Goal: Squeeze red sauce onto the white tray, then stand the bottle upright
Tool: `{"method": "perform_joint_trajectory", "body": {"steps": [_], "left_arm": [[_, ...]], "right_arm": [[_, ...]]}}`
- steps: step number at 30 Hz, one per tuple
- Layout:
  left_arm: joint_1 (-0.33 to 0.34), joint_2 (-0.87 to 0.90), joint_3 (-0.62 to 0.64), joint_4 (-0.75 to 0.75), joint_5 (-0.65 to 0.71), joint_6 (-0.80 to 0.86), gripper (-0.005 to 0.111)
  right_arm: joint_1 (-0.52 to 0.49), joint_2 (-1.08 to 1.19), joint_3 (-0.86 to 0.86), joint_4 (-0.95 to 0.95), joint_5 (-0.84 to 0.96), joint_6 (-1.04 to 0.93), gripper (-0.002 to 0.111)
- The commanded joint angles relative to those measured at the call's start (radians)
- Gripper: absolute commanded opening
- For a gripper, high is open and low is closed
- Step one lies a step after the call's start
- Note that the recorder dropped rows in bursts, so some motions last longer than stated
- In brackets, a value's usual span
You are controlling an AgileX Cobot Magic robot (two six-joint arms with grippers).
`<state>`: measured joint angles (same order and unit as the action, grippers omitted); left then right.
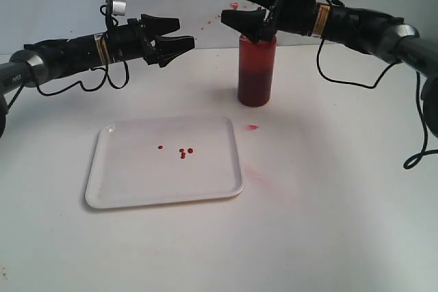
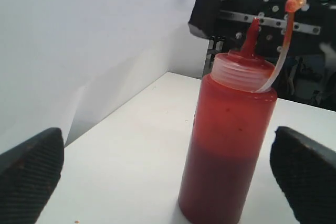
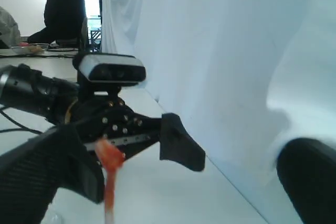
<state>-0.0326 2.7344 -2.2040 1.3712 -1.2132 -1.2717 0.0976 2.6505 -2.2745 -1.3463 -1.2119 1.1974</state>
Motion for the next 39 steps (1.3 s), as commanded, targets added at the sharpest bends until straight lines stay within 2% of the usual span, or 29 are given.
{"method": "perform_joint_trajectory", "body": {"steps": [1,6,9,12,15,19,23,26,28,31,33,34,39], "left_arm": [[0.001,-0.013,-0.009,0.000,-0.008,-0.006,0.105],[0.004,-0.013,-0.009,0.000,-0.008,-0.006,0.105],[0.010,-0.013,-0.009,0.000,-0.008,-0.006,0.105],[0.030,-0.013,-0.009,0.007,-0.008,-0.010,0.105],[0.054,-0.015,-0.009,0.057,-0.008,-0.046,0.105],[0.090,-0.028,-0.009,0.159,-0.008,-0.125,0.105],[0.115,-0.066,-0.009,0.291,-0.008,-0.146,0.102],[0.122,-0.114,-0.009,0.352,-0.008,-0.173,0.089],[0.127,-0.151,-0.009,0.367,-0.008,-0.179,0.071],[0.139,-0.208,-0.009,0.373,-0.008,-0.249,0.036],[0.151,-0.248,-0.009,0.373,-0.008,-0.371,0.008],[0.152,-0.262,-0.009,0.373,-0.008,-0.423,0.001],[0.164,-0.358,-0.009,0.373,-0.008,-0.484,0.000]], "right_arm": [[0.012,-0.071,-0.003,0.012,-0.009,0.026,0.105],[0.006,-0.147,-0.003,0.035,-0.009,0.042,0.105],[-0.013,-0.202,-0.003,0.057,-0.009,0.068,0.099],[-0.040,-0.255,-0.003,0.040,-0.009,0.080,0.083],[-0.078,-0.292,-0.003,-0.063,-0.009,0.163,0.064],[-0.140,-0.316,-0.003,-0.357,-0.009,0.403,0.043],[-0.211,-0.321,0.009,-0.398,-0.009,0.590,0.019],[-0.252,-0.321,0.009,-0.398,-0.009,0.606,0.005],[-0.270,-0.321,0.009,-0.398,-0.009,0.610,0.000],[-0.292,-0.321,0.009,-0.398,-0.009,0.612,0.000],[-0.299,-0.321,0.009,-0.398,-0.009,0.612,0.000],[-0.303,-0.321,0.009,-0.398,-0.009,0.612,0.000],[-0.307,-0.323,0.009,-0.398,-0.009,0.654,0.000]]}}
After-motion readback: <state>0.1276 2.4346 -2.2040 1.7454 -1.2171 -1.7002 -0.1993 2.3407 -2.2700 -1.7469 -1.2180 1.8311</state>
